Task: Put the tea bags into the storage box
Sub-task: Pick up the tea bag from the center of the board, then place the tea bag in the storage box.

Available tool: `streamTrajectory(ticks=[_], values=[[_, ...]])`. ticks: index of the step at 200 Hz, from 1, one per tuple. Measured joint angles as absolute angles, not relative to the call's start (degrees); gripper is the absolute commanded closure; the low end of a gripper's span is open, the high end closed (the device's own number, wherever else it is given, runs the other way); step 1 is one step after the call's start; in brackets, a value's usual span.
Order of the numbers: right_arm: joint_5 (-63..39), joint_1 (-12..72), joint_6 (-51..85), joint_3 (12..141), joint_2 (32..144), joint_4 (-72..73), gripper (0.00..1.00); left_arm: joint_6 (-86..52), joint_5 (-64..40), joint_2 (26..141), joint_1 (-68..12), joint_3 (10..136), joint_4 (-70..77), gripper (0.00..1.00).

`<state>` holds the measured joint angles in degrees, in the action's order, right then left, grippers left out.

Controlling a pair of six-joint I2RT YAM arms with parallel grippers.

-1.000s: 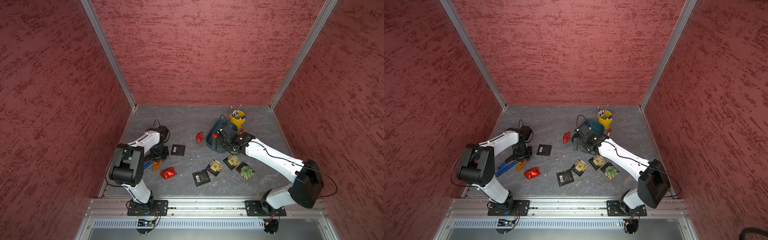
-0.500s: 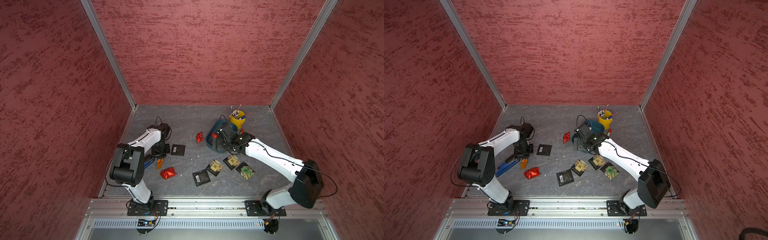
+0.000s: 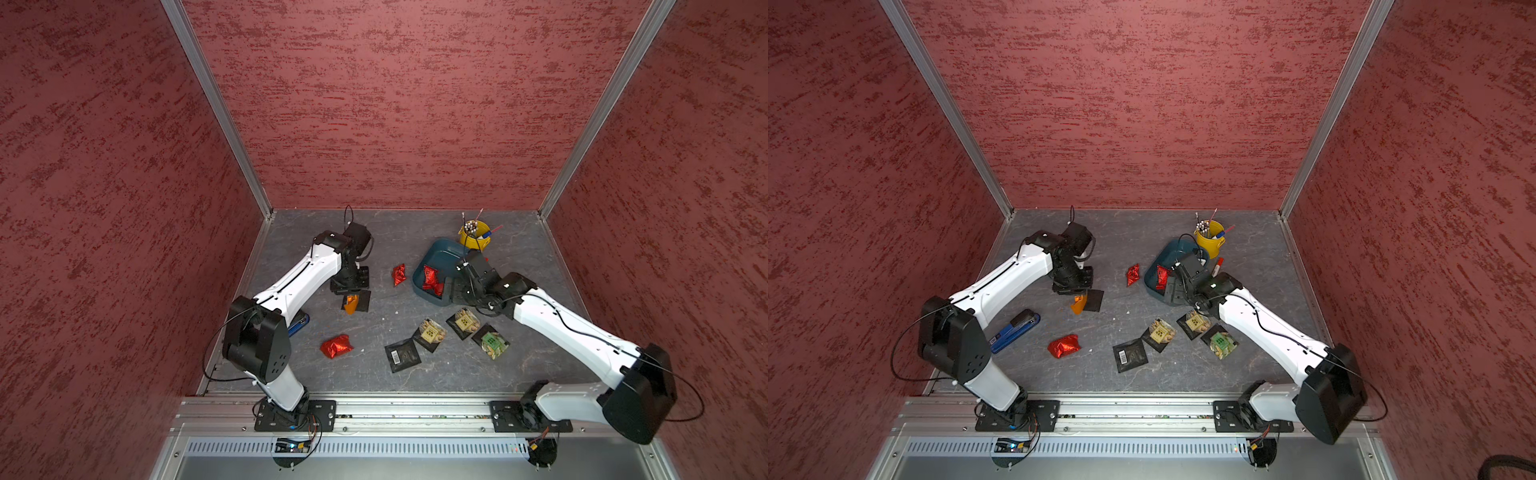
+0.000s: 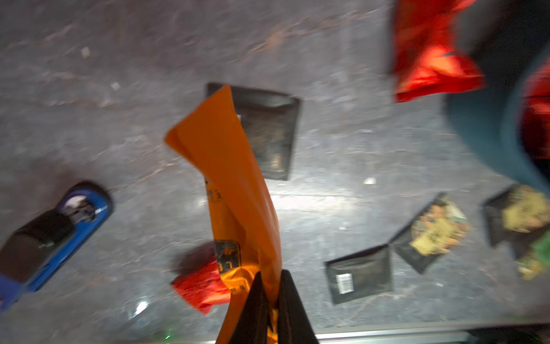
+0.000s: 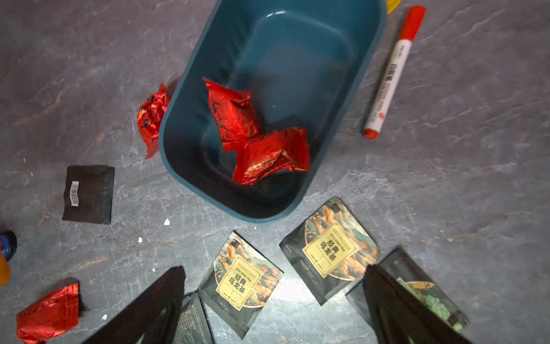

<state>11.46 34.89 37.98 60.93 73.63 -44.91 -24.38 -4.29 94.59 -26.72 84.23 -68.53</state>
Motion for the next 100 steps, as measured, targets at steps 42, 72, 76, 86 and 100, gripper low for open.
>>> streamTrajectory(ticks=[42,72,76,86,100], values=[[12.19,31.42,37.93,59.53,67.83,-47.42,0.02,-27.59,-11.64,101.23,-32.01,96.99,-64.25,0.87],[12.29,30.22,37.95,58.11,65.08,-49.47,0.02,-28.6,-15.49,111.83,-34.44,107.68,-61.14,0.87],[12.29,30.11,37.95,57.95,64.84,-49.67,0.02,-28.73,-16.03,113.06,-34.7,109.03,-60.84,0.87],[12.29,29.91,37.95,57.56,64.05,-50.19,0.01,-28.84,-17.37,116.77,-35.53,112.53,-59.68,0.87],[12.29,29.65,37.95,57.25,63.2,-50.89,0.01,-29.15,-18.96,121.58,-36.64,117.58,-58.78,0.87]])
